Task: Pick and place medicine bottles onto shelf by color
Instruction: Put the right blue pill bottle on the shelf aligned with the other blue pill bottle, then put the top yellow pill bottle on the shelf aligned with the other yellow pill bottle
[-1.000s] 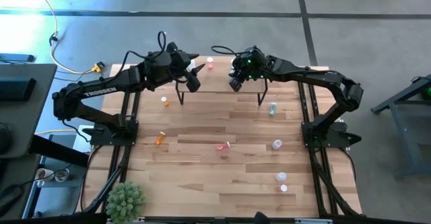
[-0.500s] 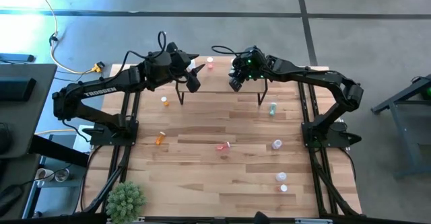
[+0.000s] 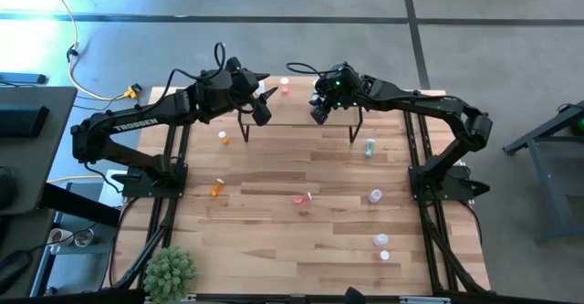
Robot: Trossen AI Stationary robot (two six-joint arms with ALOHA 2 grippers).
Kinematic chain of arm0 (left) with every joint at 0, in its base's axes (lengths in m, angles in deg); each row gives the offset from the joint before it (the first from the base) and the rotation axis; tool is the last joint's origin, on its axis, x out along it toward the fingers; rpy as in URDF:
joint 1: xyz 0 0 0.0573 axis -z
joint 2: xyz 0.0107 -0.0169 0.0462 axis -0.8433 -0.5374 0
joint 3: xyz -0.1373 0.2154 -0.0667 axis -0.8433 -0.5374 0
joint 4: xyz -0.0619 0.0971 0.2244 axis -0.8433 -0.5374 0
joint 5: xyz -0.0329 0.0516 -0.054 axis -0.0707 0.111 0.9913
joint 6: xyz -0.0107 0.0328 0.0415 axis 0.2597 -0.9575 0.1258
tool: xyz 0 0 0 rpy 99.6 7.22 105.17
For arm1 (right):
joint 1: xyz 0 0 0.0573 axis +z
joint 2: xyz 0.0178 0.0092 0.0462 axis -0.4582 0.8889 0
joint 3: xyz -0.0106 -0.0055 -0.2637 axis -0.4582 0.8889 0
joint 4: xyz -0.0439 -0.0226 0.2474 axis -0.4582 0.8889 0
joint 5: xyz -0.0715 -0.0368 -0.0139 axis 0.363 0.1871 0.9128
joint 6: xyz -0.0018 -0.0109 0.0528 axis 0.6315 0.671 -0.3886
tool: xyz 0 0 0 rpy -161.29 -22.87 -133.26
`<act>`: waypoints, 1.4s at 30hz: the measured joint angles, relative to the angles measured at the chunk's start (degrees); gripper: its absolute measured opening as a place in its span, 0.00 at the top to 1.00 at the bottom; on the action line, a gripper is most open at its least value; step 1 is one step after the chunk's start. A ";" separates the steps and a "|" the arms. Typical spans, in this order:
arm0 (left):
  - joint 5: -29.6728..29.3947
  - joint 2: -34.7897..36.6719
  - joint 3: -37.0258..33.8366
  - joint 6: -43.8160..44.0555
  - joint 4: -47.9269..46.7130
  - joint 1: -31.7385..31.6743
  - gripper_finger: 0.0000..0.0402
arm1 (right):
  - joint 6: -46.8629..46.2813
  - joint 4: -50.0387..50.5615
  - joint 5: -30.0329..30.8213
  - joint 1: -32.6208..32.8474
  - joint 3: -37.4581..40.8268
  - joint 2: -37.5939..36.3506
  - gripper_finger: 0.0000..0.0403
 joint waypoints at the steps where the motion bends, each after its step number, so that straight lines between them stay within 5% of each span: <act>1: 0.00 0.00 -0.01 0.00 0.00 0.00 0.52 | 0.00 0.00 0.00 0.00 0.00 0.00 0.59; 30: -0.88 0.20 -0.01 3.50 -6.23 -0.04 0.52 | 0.46 5.00 -0.02 -0.37 -8.76 -0.04 0.59; 42: -5.44 5.99 -0.03 9.08 -24.87 -0.13 0.52 | 1.95 8.65 0.00 -0.39 -13.08 -0.04 0.59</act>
